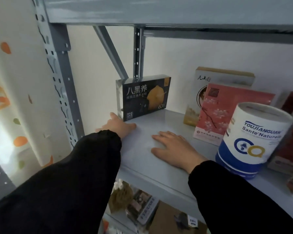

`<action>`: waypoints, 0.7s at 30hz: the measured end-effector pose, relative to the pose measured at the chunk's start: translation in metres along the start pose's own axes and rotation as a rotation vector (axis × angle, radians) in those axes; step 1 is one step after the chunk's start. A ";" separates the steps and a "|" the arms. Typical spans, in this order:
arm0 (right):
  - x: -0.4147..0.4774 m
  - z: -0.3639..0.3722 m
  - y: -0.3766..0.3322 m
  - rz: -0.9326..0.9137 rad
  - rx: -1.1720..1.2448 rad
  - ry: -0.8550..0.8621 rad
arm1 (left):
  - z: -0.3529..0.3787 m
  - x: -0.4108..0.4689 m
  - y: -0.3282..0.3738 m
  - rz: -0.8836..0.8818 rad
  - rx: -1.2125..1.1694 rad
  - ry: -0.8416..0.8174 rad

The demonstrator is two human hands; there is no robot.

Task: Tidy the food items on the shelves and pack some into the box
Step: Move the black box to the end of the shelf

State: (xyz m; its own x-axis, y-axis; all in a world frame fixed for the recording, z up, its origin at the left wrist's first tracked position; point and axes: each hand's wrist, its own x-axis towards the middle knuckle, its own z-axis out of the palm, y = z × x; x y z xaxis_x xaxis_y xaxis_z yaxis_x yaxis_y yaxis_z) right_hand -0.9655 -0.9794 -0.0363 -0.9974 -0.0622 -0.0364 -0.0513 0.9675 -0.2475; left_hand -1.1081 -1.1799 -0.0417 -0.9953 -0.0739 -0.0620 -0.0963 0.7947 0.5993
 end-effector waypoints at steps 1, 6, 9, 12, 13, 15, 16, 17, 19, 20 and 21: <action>-0.001 0.000 0.001 0.000 0.019 0.016 | 0.001 0.009 0.003 0.002 -0.122 0.024; 0.001 0.001 0.003 0.014 0.098 0.074 | 0.005 0.020 0.014 0.137 -0.505 0.154; 0.002 -0.001 0.002 0.012 0.133 0.127 | 0.005 0.021 0.014 0.202 -0.491 0.151; 0.001 0.000 0.002 -0.005 0.187 0.175 | 0.005 0.009 0.017 0.341 -0.325 0.187; 0.001 0.001 0.003 -0.007 0.219 0.190 | 0.005 0.002 0.018 0.361 -0.302 0.198; -0.001 0.002 0.005 0.001 0.295 0.224 | 0.005 -0.015 0.019 0.379 -0.300 0.205; -0.003 0.002 0.006 0.011 0.334 0.238 | 0.004 -0.025 0.020 0.378 -0.309 0.198; -0.004 0.002 0.007 0.022 0.373 0.255 | 0.003 -0.033 0.020 0.374 -0.318 0.190; -0.005 0.000 0.006 0.043 0.484 0.312 | 0.005 -0.054 0.022 0.369 -0.350 0.180; -0.006 -0.002 0.004 0.040 0.572 0.354 | 0.005 -0.066 0.024 0.368 -0.385 0.182; -0.006 -0.002 0.003 0.036 0.664 0.392 | 0.006 -0.079 0.025 0.372 -0.439 0.190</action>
State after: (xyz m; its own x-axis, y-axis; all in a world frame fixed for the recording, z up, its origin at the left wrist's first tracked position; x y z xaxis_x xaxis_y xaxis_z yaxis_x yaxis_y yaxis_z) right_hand -0.9599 -0.9760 -0.0345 -0.9492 0.1775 0.2600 -0.1012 0.6099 -0.7860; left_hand -1.0317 -1.1502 -0.0263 -0.9422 0.0232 0.3343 0.3058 0.4678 0.8293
